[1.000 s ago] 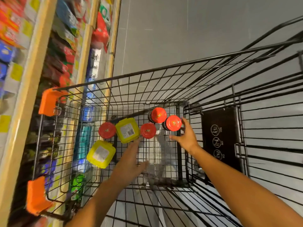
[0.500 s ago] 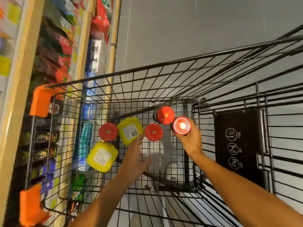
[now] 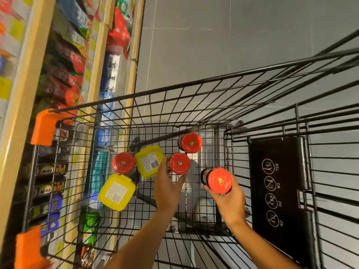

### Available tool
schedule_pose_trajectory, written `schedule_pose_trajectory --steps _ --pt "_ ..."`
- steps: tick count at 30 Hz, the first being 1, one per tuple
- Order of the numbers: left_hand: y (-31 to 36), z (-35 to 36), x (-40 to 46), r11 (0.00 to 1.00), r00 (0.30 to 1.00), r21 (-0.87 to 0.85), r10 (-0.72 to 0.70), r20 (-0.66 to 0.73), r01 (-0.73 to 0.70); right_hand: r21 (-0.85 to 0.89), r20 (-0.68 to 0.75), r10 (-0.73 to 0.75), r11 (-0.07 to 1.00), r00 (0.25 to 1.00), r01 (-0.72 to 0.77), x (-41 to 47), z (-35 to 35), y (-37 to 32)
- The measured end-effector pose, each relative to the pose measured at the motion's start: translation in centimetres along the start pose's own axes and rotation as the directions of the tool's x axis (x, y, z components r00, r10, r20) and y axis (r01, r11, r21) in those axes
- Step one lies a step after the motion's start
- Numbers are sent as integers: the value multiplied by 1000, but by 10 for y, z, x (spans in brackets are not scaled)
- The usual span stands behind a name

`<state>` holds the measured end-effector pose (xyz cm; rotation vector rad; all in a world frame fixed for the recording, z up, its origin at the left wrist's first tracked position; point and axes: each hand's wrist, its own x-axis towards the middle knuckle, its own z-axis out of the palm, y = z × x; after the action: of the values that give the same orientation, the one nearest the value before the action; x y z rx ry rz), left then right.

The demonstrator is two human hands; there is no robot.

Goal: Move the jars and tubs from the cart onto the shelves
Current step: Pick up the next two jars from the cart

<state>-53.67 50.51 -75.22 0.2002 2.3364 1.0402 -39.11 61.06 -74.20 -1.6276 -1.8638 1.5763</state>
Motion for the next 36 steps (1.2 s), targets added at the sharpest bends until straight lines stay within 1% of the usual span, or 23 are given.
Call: schedule_pose_trajectory --steps 2,4,10,13,16,22,25,28,32,34,36 --pt "5 7 2 1000 999 21 10 -53 -9 7 1 -4 1000 1000 4 -1 -2 1" --pt "10 14 6 999 997 27 28 -75 -26 14 7 -5 1000 1000 5 -2 -5 4" --pt "9 29 6 998 993 -65 6 -114 -13 1 38 -5 1000 999 5 -6 -14 9" --pt "11 24 -1 992 996 -127 -11 -93 -1 -16 56 -5 1000 998 6 -9 -19 5" --pt "17 7 -12 991 999 -131 3 -51 -9 -37 84 -12 999 996 15 -13 -24 -13" --pt "67 -59 -43 994 997 -78 71 5 -71 -59 151 -98 992 984 108 -27 -42 -83" --pt "104 -102 -61 992 993 -50 113 -29 -115 -66 153 -171 981 973 183 -40 -57 -128" --pt "140 -144 -84 984 984 -42 168 -61 -171 -43 196 -239 967 951 252 -60 -74 -179" --pt "181 -201 -121 983 973 -36 174 -152 -181 8 218 -334 940 917 340 -92 -100 -246" --pt "205 -229 -143 969 951 -81 213 -223 -235 45 227 -383 923 896 383 -108 -110 -277" --pt "228 -254 -166 957 927 -123 214 -309 -262 72 238 -433 900 869 429 -124 -117 -307"
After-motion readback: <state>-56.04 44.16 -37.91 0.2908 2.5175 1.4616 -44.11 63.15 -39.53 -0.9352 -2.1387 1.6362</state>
